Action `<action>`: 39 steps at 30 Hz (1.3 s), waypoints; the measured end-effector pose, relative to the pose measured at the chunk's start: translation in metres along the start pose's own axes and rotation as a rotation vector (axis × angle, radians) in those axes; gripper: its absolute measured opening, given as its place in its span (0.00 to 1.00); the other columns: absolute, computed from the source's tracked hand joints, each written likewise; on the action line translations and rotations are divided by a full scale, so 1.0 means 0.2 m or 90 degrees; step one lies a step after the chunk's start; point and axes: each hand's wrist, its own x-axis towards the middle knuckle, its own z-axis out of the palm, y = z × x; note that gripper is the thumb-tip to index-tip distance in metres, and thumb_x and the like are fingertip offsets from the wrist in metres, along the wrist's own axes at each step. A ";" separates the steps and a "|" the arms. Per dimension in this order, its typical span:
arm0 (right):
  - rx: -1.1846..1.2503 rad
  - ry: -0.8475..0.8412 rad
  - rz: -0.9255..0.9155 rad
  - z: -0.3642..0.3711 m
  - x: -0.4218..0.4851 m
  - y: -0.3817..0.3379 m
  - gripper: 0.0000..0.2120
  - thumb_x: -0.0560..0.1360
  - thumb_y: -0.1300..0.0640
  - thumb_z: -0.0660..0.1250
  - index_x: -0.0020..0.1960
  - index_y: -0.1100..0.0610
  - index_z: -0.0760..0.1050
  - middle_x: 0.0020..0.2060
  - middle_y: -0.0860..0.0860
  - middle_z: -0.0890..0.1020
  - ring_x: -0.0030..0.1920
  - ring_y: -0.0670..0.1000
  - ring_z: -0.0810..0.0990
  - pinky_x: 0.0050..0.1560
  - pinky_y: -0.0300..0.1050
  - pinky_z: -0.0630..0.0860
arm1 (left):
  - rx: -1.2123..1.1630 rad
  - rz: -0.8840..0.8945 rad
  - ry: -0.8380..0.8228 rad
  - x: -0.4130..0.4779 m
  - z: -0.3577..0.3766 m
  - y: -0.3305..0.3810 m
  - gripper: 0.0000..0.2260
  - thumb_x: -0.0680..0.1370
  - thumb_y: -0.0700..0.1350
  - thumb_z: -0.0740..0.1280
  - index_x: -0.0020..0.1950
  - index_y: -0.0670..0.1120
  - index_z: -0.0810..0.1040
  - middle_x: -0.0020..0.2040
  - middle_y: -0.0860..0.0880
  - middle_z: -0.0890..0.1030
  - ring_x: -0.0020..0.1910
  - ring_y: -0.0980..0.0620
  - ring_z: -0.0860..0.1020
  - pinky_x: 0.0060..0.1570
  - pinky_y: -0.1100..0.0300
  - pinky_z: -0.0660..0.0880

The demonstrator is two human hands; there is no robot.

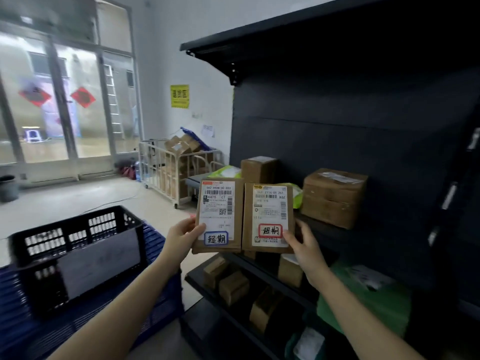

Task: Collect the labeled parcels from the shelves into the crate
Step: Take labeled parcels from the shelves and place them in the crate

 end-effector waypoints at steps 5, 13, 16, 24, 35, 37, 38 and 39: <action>-0.010 -0.063 -0.011 0.38 0.13 0.01 0.18 0.76 0.52 0.64 0.65 0.48 0.66 0.61 0.49 0.76 0.62 0.50 0.73 0.65 0.51 0.69 | -0.003 -0.019 0.074 0.02 -0.35 -0.06 0.10 0.78 0.41 0.64 0.59 0.43 0.75 0.51 0.44 0.82 0.48 0.46 0.82 0.48 0.55 0.79; 0.032 -0.184 -0.019 0.90 0.35 0.03 0.14 0.78 0.55 0.61 0.62 0.47 0.67 0.50 0.43 0.77 0.51 0.43 0.76 0.47 0.36 0.72 | 0.019 -0.055 0.184 0.11 -0.79 -0.16 0.13 0.78 0.42 0.65 0.62 0.40 0.74 0.54 0.43 0.82 0.49 0.47 0.81 0.46 0.56 0.80; 0.039 -0.232 -0.018 1.07 0.46 0.04 0.11 0.78 0.56 0.62 0.58 0.47 0.69 0.51 0.46 0.78 0.51 0.44 0.77 0.47 0.38 0.75 | 0.027 -0.067 0.223 0.18 -0.92 -0.20 0.14 0.78 0.42 0.65 0.62 0.40 0.73 0.54 0.42 0.81 0.50 0.46 0.81 0.47 0.56 0.79; 0.034 -0.314 -0.018 1.48 0.86 0.05 0.09 0.78 0.60 0.60 0.58 0.52 0.67 0.47 0.51 0.76 0.38 0.38 0.73 0.27 0.22 0.68 | 0.051 -0.092 0.307 0.52 -1.21 -0.29 0.14 0.77 0.42 0.65 0.61 0.40 0.72 0.55 0.42 0.80 0.49 0.47 0.81 0.42 0.59 0.79; 0.064 -0.451 0.002 2.05 1.38 0.17 0.12 0.78 0.55 0.62 0.61 0.51 0.68 0.52 0.56 0.80 0.51 0.54 0.81 0.50 0.47 0.80 | 0.114 -0.125 0.399 0.92 -1.53 -0.38 0.16 0.77 0.42 0.65 0.63 0.39 0.71 0.54 0.44 0.80 0.50 0.49 0.80 0.42 0.62 0.78; 0.070 -0.464 0.002 2.14 1.43 0.18 0.10 0.78 0.55 0.62 0.59 0.48 0.68 0.54 0.56 0.80 0.53 0.55 0.80 0.54 0.52 0.78 | 0.119 -0.131 0.414 0.95 -1.60 -0.40 0.15 0.77 0.42 0.65 0.63 0.40 0.71 0.54 0.44 0.80 0.50 0.48 0.80 0.43 0.60 0.79; 0.073 -0.470 0.004 2.19 1.45 0.18 0.10 0.78 0.55 0.62 0.58 0.47 0.68 0.54 0.56 0.80 0.53 0.55 0.80 0.55 0.53 0.78 | 0.117 -0.132 0.421 0.97 -1.63 -0.41 0.15 0.77 0.42 0.65 0.63 0.40 0.71 0.53 0.44 0.80 0.50 0.48 0.80 0.43 0.60 0.79; 0.077 -0.477 0.008 2.25 1.48 0.19 0.10 0.77 0.55 0.62 0.58 0.47 0.69 0.54 0.56 0.80 0.54 0.55 0.80 0.55 0.54 0.78 | 0.115 -0.132 0.426 0.99 -1.66 -0.42 0.15 0.77 0.42 0.65 0.62 0.40 0.71 0.53 0.45 0.79 0.50 0.48 0.80 0.44 0.59 0.79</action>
